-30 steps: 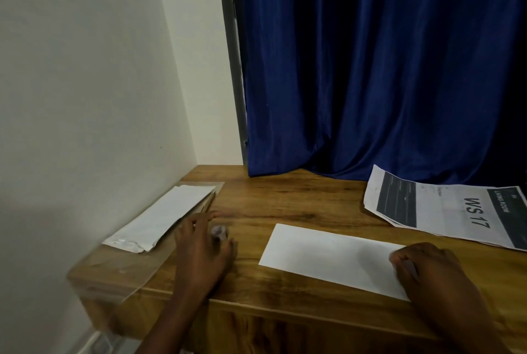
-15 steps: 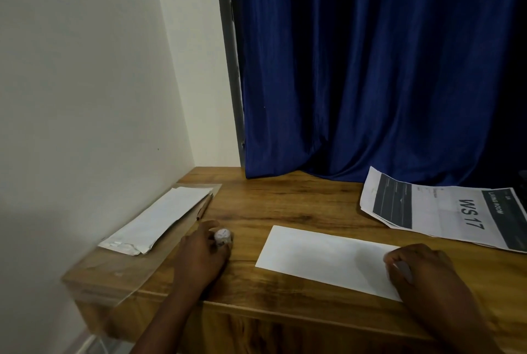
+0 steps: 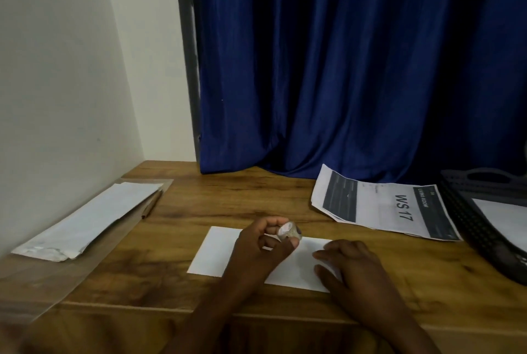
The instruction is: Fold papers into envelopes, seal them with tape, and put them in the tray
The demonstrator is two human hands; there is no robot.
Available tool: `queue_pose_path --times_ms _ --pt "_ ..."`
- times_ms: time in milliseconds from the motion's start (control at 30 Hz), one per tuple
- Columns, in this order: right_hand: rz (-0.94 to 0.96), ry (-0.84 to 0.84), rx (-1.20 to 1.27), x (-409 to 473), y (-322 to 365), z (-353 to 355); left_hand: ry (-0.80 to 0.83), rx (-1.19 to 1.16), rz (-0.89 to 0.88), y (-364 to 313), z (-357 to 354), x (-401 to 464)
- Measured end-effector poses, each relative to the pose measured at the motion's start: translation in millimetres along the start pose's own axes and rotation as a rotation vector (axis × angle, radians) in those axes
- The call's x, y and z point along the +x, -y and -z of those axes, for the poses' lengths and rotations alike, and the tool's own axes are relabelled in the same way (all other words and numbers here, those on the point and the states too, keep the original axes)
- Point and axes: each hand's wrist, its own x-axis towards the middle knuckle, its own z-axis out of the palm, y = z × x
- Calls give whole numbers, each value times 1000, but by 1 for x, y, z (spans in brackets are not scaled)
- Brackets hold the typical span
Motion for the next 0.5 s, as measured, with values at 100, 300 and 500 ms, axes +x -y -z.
queue_pose_path --times_ms 100,300,500 --pt "-7 -30 121 2 -3 0 61 -48 8 4 -10 4" --pt "-185 -318 650 2 1 0 72 -117 51 12 0 4" --pt "-180 -283 832 14 34 -14 93 -62 -28 12 0 3"
